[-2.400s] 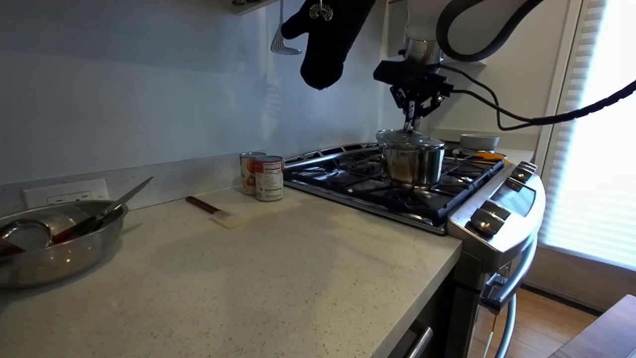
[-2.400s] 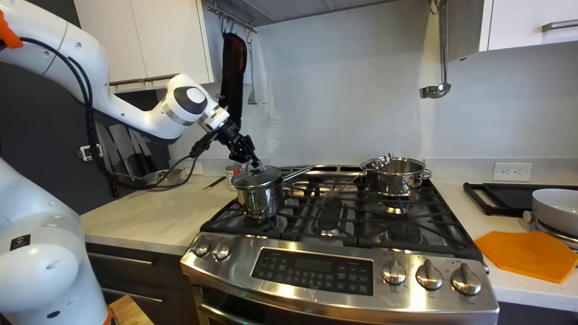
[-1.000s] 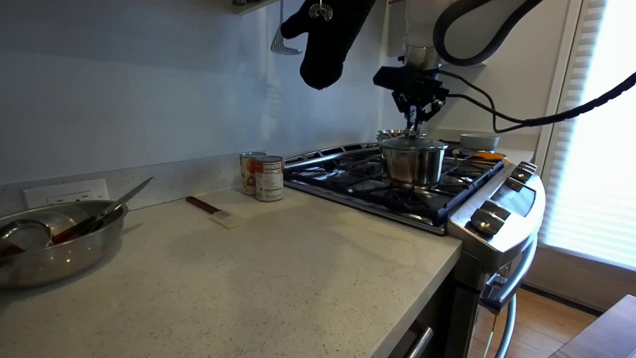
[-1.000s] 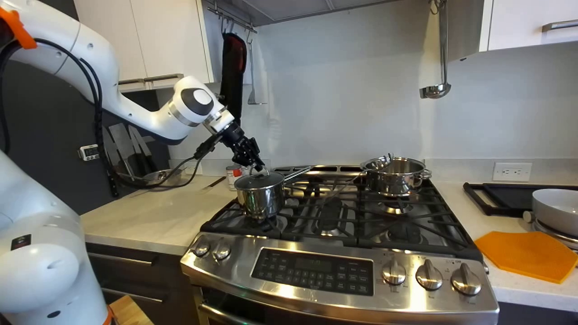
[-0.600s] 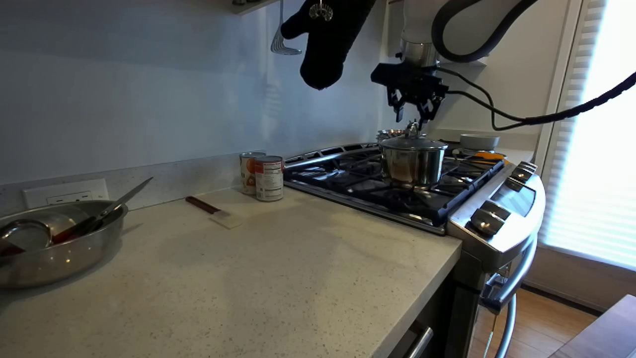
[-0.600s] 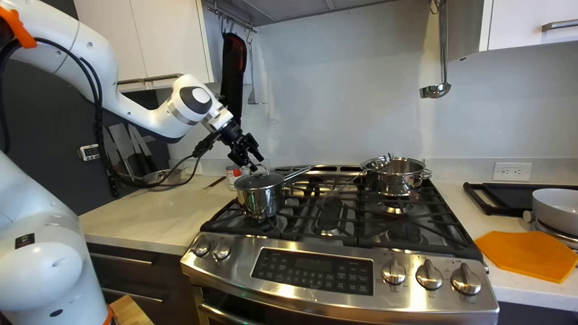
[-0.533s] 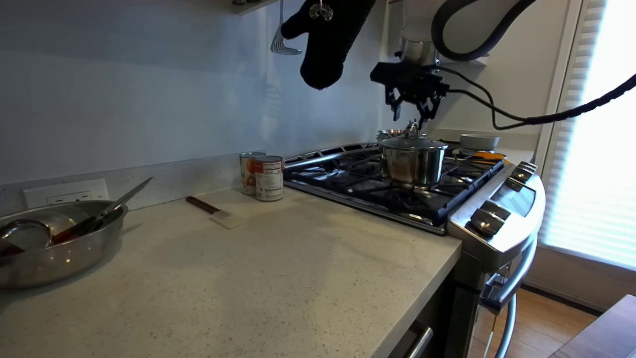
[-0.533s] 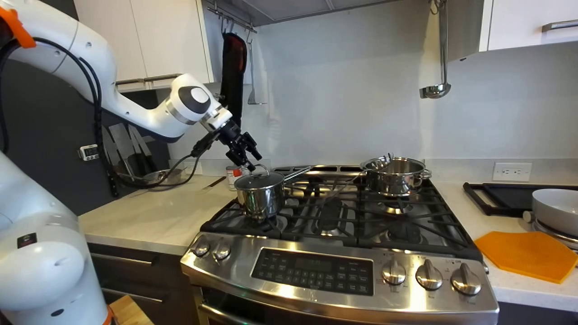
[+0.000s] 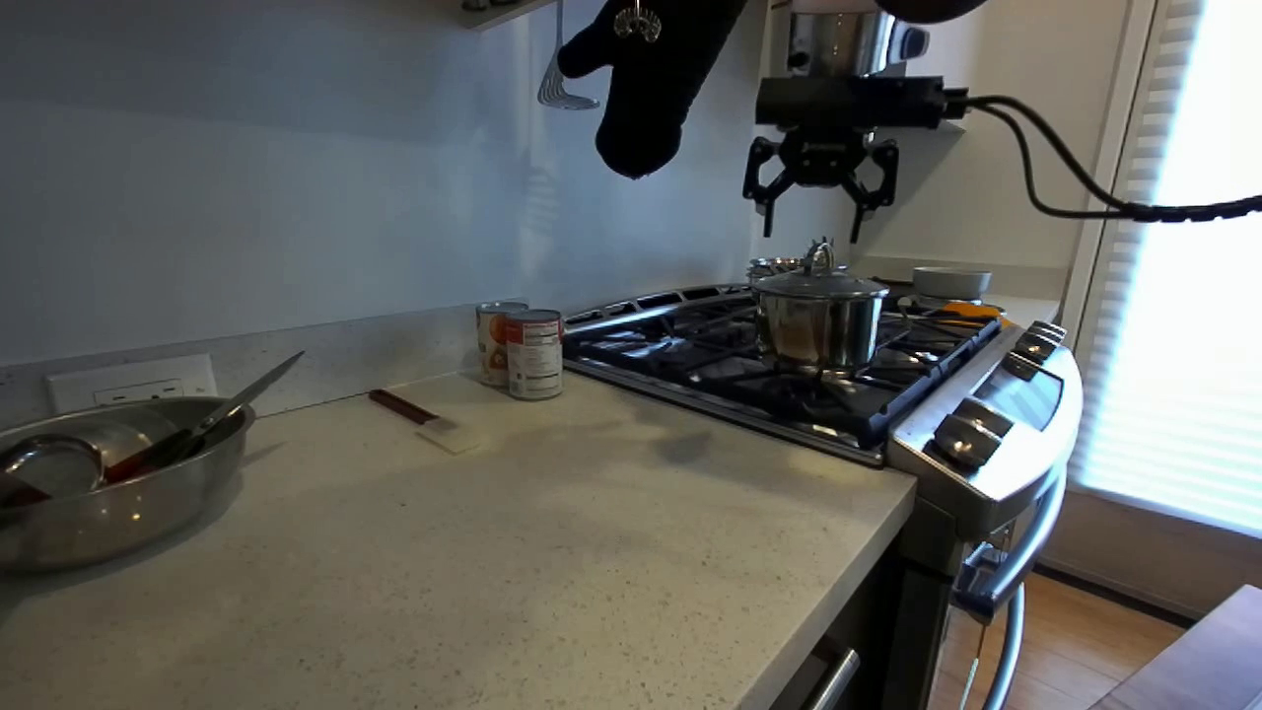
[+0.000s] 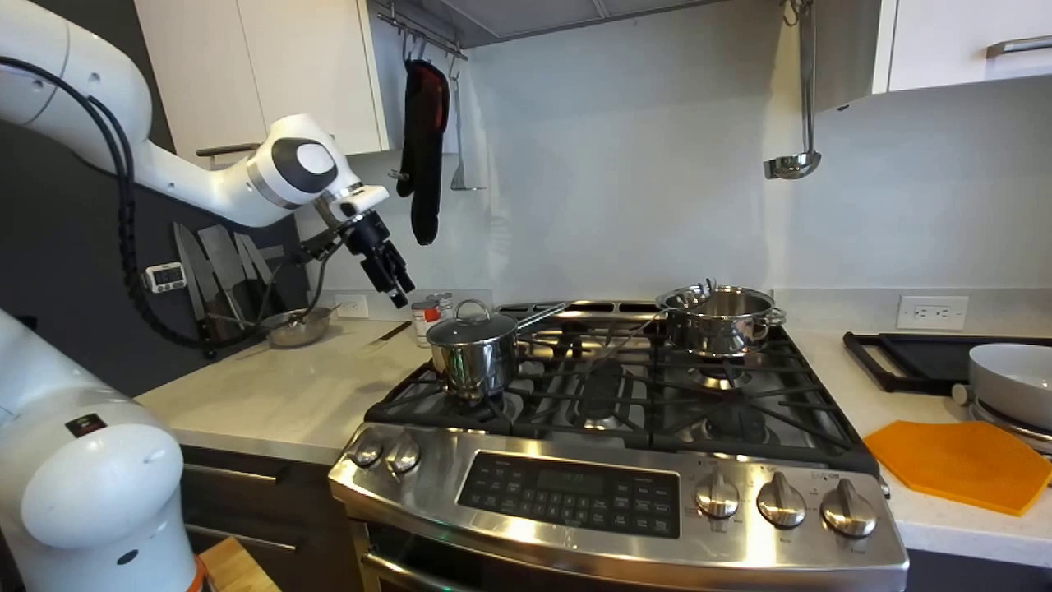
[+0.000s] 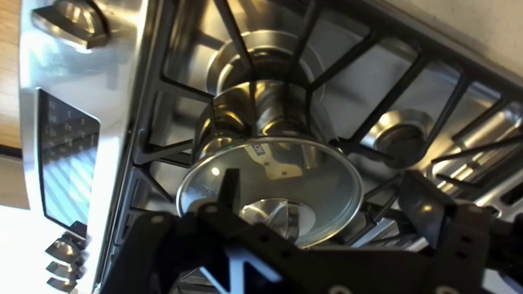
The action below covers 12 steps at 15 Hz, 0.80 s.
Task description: Put the lid on the pot
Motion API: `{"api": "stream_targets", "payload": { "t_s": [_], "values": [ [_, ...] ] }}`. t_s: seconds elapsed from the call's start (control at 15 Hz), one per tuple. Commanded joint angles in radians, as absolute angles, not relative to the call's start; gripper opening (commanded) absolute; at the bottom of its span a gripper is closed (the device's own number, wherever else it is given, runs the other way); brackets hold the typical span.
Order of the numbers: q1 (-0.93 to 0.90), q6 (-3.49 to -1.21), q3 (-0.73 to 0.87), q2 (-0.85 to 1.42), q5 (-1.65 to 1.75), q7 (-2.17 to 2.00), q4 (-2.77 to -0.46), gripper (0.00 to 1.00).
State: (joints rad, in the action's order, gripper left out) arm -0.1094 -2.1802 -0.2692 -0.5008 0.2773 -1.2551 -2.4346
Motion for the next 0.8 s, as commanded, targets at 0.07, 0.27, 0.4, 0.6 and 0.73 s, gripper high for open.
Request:
{"api": "stream_targets", "payload": {
  "t_s": [0.07, 0.27, 0.4, 0.6, 0.73],
  "values": [
    [-0.158, -1.967, -0.226, -0.657, 0.218, -0.942, -2.471, 1.00],
    [-0.139, -1.889, -0.200, -0.752, 0.239, -0.760, -2.490, 1.00],
    [-0.101, -1.911, -0.237, -0.704, 0.222, -0.782, -2.451, 1.00],
    [-0.091, -1.910, -0.216, -0.761, 0.217, -0.701, -2.476, 1.00],
    [-0.091, -1.910, -0.218, -0.769, 0.216, -0.697, -2.483, 1.00]
  ]
}}
